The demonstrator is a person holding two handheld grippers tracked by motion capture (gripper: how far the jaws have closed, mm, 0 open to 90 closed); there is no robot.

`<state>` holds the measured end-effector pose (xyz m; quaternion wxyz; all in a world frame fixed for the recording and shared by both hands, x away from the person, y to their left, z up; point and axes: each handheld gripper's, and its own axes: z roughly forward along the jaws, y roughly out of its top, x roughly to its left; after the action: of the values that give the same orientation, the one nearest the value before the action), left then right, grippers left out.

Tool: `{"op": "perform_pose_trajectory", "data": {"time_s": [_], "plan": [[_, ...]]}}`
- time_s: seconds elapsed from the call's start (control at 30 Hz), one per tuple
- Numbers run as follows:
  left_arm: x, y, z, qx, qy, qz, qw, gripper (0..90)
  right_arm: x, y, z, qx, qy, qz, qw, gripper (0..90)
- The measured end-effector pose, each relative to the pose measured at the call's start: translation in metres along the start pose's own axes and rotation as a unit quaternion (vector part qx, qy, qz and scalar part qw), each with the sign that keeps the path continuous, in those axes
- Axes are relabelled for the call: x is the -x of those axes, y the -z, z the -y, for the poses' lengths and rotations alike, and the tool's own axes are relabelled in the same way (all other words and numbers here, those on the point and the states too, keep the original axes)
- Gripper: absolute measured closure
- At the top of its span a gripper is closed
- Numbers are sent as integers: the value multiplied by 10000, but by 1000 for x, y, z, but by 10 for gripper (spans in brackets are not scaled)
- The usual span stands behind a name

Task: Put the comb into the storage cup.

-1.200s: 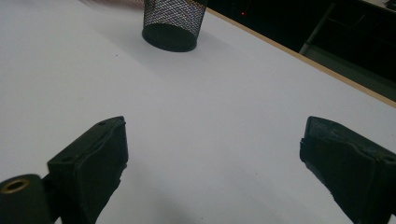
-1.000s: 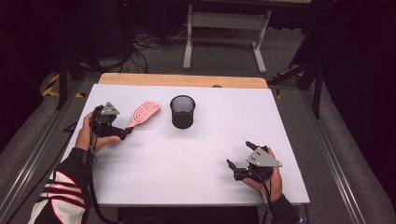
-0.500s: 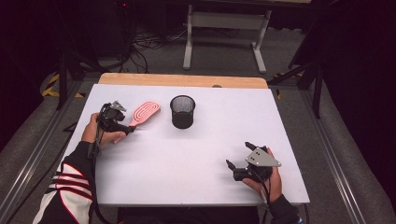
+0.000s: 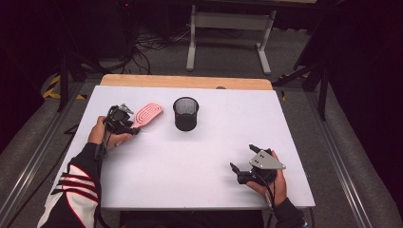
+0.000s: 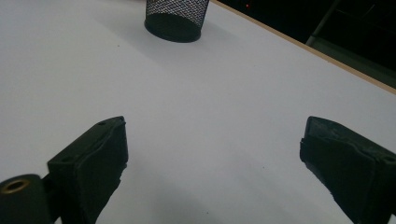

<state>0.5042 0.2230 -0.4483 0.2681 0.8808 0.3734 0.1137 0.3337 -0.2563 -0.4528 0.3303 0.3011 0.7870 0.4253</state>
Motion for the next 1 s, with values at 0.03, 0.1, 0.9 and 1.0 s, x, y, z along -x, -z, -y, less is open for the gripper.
{"op": "perform_pose_trajectory", "data": {"time_s": [0.03,0.1,0.9,1.0], "plan": [[0,0,0,23,14,48,10000,589,0,0,0,-1,7,-2,10000,82],[0,0,1,21,45,63,10000,632,0,0,0,-9,15,6,10000,82],[9,4,16,559,142,-593,9966,694,0,3,-2,81,22,159,9998,92],[8,7,18,717,263,-624,9951,695,0,4,-2,104,-4,214,9997,94]]}}
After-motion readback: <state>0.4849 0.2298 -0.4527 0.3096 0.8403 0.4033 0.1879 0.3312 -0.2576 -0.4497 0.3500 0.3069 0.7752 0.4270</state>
